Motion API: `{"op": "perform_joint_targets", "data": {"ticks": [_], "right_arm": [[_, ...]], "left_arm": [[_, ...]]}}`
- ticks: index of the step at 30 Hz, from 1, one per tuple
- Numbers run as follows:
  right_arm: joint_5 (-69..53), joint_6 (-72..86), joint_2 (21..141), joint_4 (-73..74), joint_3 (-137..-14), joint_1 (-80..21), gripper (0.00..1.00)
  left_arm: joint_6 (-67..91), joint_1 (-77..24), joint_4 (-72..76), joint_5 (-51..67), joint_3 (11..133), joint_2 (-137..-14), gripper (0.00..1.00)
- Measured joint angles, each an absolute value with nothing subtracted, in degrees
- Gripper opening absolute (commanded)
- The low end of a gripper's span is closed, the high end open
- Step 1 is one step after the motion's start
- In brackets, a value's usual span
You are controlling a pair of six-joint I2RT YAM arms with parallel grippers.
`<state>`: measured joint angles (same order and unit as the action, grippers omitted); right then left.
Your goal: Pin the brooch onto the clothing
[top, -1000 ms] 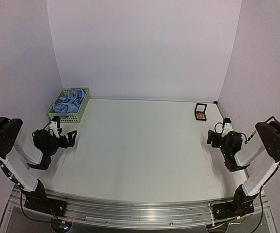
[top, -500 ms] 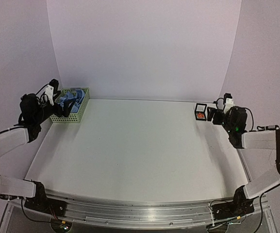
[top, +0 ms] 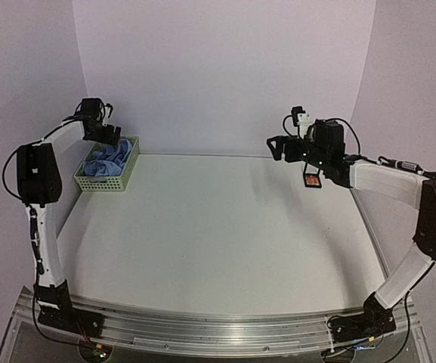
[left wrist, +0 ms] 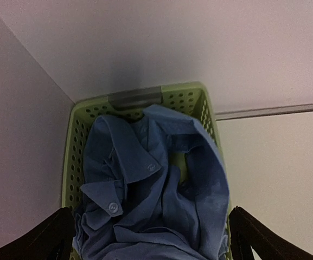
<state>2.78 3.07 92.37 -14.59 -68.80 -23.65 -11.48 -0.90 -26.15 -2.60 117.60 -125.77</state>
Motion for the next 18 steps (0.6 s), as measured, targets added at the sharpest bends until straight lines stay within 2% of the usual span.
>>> {"op": "perform_joint_targets", "data": {"ticks": [4,8,10,13,14,18], "right_arm": [[2.1,3.1,95.1,-11.8,-69.1,-25.0,0.98],[1.7,3.1,95.4,-10.7,-69.1,-25.7,0.98],[1.5,3.3,95.4,-10.7,-69.1,-25.9,0.98],[1.4,3.8,95.4,-10.6,-69.1,-26.1,0.98],[1.4,4.0,95.4,-10.6,-69.1,-26.2,0.98],[1.4,4.5,95.4,-10.6,-69.1,-26.4,0.98]], "left_arm": [[-8.8,0.0,-34.7,-4.1,127.4,-136.2,1.00],[-7.2,0.3,-37.2,-6.4,128.5,-142.0,0.94],[-7.0,0.5,-37.1,-7.2,128.0,-143.3,0.79],[-6.7,0.7,-36.4,-7.7,127.9,-143.8,0.19],[-6.6,0.7,-35.9,-7.8,127.9,-143.7,0.03],[-7.2,0.8,-32.8,-8.5,126.9,-143.4,0.00]]}}
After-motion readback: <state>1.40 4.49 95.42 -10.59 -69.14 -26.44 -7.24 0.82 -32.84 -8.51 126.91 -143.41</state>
